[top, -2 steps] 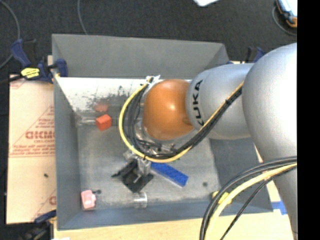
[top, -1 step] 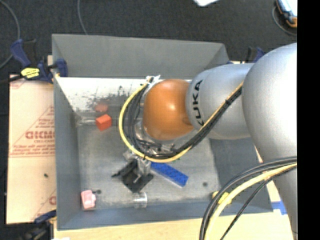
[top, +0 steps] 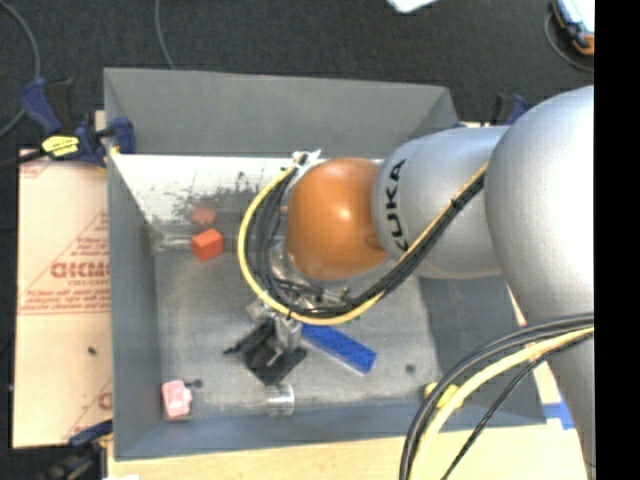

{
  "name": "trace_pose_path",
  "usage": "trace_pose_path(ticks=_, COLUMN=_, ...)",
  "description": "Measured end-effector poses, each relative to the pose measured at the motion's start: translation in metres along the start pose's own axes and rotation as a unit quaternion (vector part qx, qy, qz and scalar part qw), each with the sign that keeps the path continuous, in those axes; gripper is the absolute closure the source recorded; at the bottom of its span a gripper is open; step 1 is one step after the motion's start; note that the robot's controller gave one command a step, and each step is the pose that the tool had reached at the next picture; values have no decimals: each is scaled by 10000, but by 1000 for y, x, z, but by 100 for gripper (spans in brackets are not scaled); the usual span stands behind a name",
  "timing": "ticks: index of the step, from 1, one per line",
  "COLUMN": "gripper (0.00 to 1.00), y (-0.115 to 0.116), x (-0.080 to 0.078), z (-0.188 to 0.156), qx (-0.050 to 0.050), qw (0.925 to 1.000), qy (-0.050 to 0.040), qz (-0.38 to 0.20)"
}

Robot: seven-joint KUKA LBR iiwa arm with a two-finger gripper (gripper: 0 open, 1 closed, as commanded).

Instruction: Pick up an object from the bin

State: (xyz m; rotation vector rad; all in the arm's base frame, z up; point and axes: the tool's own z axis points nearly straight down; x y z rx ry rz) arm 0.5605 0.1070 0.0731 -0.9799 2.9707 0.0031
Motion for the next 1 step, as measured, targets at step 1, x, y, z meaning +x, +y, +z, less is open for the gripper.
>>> trace_pose_path(ticks=1, gripper=100, y=-1, x=-2, z=-82, qx=12, qw=10000, qy=-8, qz=63)
